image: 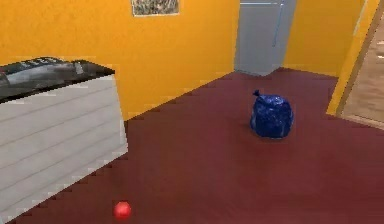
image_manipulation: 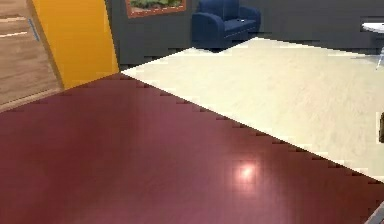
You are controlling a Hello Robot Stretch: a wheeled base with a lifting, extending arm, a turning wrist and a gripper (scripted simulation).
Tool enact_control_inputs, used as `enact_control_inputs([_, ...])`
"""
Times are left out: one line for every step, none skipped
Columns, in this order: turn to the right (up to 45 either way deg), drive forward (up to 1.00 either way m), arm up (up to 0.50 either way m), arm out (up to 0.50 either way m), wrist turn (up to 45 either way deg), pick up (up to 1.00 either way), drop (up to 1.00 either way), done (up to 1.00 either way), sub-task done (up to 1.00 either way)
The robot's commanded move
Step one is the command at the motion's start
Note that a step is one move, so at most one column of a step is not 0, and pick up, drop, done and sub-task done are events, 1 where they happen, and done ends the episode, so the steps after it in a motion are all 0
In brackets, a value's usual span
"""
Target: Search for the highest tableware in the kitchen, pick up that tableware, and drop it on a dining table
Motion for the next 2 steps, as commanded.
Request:
enact_control_inputs([45.0,0.0,0.0,0.0,0.0,0.0,0.0,0.0,0.0])
enact_control_inputs([45.0,0.0,0.0,0.0,0.0,0.0,0.0,0.0,0.0])
